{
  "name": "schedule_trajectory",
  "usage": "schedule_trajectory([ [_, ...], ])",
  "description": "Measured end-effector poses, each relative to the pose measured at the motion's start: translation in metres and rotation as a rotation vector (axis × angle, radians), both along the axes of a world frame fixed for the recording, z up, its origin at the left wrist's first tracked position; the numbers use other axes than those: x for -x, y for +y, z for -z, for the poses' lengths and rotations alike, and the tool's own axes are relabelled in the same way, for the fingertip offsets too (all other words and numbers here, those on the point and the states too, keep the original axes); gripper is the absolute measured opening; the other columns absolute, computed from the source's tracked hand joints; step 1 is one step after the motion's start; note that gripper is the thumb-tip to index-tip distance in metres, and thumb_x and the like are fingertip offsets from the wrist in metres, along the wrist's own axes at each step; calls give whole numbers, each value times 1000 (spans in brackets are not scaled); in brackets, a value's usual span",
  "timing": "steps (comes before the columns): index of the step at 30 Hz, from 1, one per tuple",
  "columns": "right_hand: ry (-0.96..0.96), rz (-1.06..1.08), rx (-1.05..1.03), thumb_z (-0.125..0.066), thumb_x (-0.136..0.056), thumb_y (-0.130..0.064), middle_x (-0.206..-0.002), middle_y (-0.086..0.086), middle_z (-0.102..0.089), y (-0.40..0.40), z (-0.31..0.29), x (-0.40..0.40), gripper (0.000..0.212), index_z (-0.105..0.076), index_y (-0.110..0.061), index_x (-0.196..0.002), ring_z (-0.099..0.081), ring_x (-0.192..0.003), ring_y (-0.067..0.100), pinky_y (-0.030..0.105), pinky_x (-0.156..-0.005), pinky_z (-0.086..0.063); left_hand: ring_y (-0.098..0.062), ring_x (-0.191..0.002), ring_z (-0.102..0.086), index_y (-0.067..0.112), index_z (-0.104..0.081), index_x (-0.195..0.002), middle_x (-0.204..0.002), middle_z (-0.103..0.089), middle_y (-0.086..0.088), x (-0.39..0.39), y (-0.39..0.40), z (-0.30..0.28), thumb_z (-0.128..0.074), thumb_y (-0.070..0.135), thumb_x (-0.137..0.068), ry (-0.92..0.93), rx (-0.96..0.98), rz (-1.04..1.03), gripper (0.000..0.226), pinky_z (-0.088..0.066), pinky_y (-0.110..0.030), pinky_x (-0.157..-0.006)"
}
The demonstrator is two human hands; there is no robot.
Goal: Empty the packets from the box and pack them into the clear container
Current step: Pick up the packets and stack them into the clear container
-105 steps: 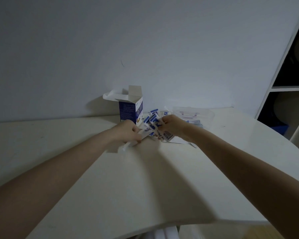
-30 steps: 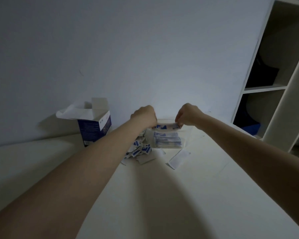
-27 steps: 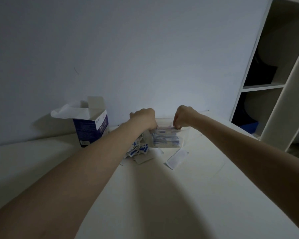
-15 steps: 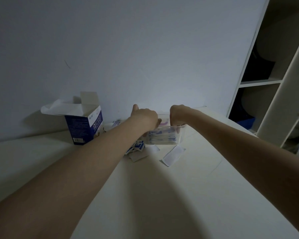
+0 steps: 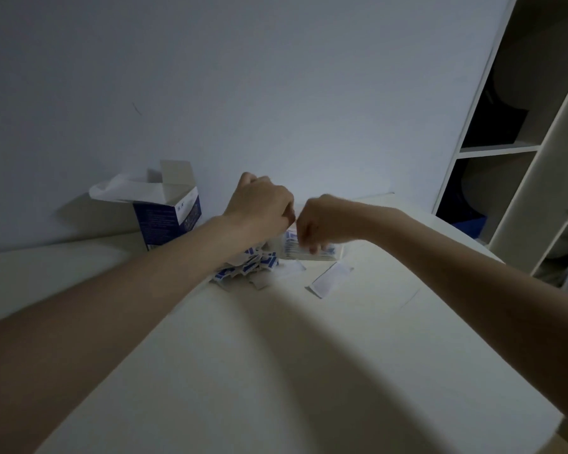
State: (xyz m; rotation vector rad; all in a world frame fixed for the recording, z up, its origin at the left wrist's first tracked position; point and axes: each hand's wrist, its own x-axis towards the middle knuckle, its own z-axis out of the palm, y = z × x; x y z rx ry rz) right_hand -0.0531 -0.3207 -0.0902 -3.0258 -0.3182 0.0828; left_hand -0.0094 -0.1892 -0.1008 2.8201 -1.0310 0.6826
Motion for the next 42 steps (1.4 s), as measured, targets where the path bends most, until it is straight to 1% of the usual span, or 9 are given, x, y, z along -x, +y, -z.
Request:
schedule_trajectory([
  [5,150,-87,306,-63,-82,-6,-119,8,-59,0,31,10,38,-58,-12,-118,-57,-106,23,32,-92,-49,-23,-100,-50,13,-68,-94,-93,-68,-1,7,35,16,-49,23,-90,-25,142,-10,22,-31,-32,-84],
  [7,182,-78,316,-64,-80,-8,-119,10,-59,-1,38,11,42,-52,-11,-120,-57,-101,24,34,-85,-49,-23,-98,-56,13,-69,-95,-96,-67,-3,10,42,29,-53,24,-87,166,107,32,21,-36,-28,-79],
  [12,294,-9,206,-65,-80,-14,-107,13,-68,4,38,14,34,-53,-12,-113,-60,-73,20,21,-56,-44,-23,-113,-41,21,-62,-112,-111,-51,-6,22,40,58,-59,27,-85,433,-109,89,28,-42,-38,-96],
  [18,138,-13,108,-68,-79,-37,-106,11,-67,5,48,18,37,-66,-7,-100,-60,-101,28,36,-83,-48,-21,-120,-40,23,-49,-127,-118,-53,-4,23,39,57,-63,32,-82,469,-87,70,49,-42,-36,-97],
  [23,159,-12,63,-71,-78,-31,-104,0,-58,6,41,25,38,-62,-11,-109,-52,-96,18,24,-73,-41,-16,-112,-41,19,-51,-119,-104,-65,1,20,48,52,-61,18,-81,446,-107,68,40,-46,-33,-89],
  [29,223,-7,142,-69,-77,-19,-95,10,-64,11,41,20,25,-63,-14,-101,-61,-88,25,24,-60,-40,-21,-108,-55,10,-58,-121,-115,-63,-6,20,43,47,-62,19,-86,571,-151,9,37,-40,-21,-83],
  [32,45,-8,-82,-68,-77,-16,-70,0,-57,11,39,21,13,-70,-16,-90,-51,-63,12,16,-53,-36,-21,-111,-53,10,-58,-122,-119,-60,-8,22,41,46,-63,18,-86,599,-119,0,37,-38,-19,-83],
  [36,-51,88,-755,-68,-82,-14,-48,-2,-44,9,24,28,4,-69,-11,-79,-35,-35,3,13,-36,-29,-23,-109,-54,11,-61,-118,-121,-59,-8,22,41,47,-63,14,-83,611,-89,9,35,-44,-27,-89],
  [42,198,102,-1161,-55,-92,-26,-76,13,-67,0,18,40,29,-65,-1,-81,-64,-63,16,17,-59,-54,-20,-77,-56,5,-65,-94,-84,-61,-6,21,48,39,-71,23,-78,584,175,13,25,-39,-25,-62],
])
